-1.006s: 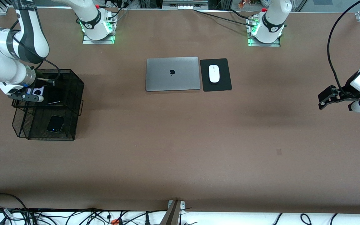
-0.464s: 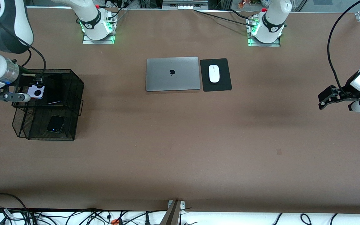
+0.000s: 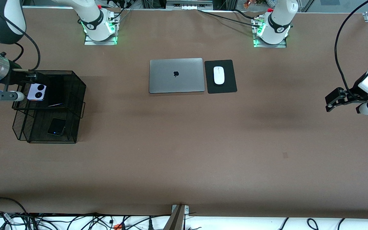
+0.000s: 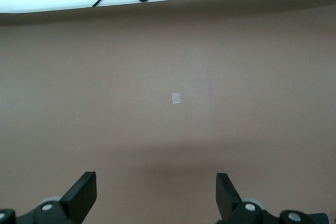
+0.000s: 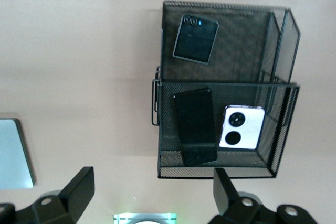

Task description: Place phones with both arms

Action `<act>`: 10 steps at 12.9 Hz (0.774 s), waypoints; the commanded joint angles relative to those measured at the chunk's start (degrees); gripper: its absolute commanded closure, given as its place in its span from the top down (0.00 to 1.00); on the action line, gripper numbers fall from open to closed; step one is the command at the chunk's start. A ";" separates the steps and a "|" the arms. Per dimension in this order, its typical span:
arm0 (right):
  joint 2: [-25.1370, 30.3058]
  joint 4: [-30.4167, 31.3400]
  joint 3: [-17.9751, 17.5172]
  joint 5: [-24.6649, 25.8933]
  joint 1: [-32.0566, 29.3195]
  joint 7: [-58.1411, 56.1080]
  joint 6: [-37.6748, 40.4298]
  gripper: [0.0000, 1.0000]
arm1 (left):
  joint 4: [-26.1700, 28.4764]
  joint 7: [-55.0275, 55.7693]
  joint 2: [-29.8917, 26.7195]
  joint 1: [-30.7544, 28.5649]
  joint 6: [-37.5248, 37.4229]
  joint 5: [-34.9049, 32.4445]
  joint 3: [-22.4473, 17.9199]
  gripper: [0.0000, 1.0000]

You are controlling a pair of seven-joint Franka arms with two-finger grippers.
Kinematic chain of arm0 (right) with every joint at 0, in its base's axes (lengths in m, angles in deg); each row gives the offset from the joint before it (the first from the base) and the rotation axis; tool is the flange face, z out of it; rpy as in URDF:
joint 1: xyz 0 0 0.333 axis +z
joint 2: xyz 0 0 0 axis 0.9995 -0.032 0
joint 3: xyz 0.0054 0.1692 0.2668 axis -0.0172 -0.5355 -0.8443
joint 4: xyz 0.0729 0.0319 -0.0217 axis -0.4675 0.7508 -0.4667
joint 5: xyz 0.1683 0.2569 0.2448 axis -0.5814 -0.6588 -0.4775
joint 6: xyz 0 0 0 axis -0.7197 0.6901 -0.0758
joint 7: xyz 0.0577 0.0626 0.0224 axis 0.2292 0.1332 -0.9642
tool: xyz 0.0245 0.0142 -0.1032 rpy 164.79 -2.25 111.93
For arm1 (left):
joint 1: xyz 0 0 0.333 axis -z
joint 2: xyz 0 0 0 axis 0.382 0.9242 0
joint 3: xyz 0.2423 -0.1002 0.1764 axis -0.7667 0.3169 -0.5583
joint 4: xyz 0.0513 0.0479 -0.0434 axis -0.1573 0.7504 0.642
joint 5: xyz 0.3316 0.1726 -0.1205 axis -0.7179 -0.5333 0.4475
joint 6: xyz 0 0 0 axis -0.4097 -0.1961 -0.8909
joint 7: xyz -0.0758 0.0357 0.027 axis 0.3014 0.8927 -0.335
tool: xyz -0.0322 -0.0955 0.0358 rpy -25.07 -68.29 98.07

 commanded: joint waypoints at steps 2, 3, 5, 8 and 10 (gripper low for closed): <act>-1.13 -5.12 -9.82 -1.60 -10.38 -6.86 1.30 1.00 | -1.34 -0.41 0.21 0.13 -1.25 -1.10 0.08 1.00; -1.04 -5.47 -14.75 -1.42 -14.95 -7.65 2.17 1.00 | -1.34 -0.41 0.21 0.13 -1.25 -1.02 0.08 1.00; 0.44 -5.21 -25.81 0.59 -23.74 -4.69 3.50 1.00 | -1.34 -0.50 0.03 0.13 -1.33 -0.93 0.08 1.00; 2.46 -1.36 -39.55 1.39 -35.46 10.59 -1.04 1.00 | -1.42 -1.20 -0.15 0.13 -3.43 -0.84 0.34 1.00; 5.36 2.26 -41.34 2.27 -37.67 10.54 -3.27 1.00 | -1.42 -1.29 -0.93 0.04 -4.23 -0.93 2.18 1.00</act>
